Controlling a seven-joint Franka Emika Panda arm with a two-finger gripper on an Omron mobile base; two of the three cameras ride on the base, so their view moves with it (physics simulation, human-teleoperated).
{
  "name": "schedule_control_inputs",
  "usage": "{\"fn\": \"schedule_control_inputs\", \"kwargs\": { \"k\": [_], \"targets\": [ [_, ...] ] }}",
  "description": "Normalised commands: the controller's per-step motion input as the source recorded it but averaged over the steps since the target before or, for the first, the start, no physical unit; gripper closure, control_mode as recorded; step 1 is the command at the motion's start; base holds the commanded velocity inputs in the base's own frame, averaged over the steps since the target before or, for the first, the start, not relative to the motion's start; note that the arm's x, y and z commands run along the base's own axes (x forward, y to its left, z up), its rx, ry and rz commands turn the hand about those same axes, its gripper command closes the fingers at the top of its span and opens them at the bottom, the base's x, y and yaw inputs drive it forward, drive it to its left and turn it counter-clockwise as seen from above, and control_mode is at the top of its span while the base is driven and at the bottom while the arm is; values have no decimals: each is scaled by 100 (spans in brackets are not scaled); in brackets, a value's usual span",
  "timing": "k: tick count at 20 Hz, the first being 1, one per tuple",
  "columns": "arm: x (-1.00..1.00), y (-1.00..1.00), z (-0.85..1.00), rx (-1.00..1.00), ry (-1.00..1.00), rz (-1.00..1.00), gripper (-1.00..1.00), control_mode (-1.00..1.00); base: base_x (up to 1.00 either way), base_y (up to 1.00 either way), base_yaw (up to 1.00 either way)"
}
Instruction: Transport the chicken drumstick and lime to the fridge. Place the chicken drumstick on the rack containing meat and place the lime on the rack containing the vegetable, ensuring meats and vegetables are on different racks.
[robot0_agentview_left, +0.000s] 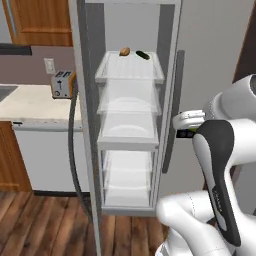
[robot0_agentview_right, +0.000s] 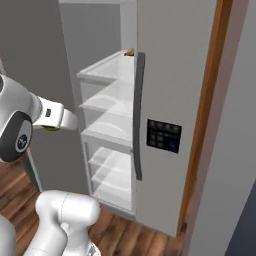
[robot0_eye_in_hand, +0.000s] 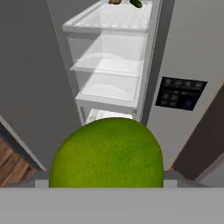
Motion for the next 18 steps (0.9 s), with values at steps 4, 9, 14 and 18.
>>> {"fn": "schedule_control_inputs", "kwargs": {
  "k": [4, 9, 14, 18],
  "targets": [
    [0, 0, 0, 0, 0, 0, 100, 100, 100, -1, 5],
    [0, 0, 0, 0, 0, 0, 100, 100, 100, 4, 2],
    [0, 0, 0, 0, 0, 0, 100, 100, 97, 92, 0],
    [0, 0, 0, 0, 0, 0, 100, 100, 100, 74, 0]
  ]
}}
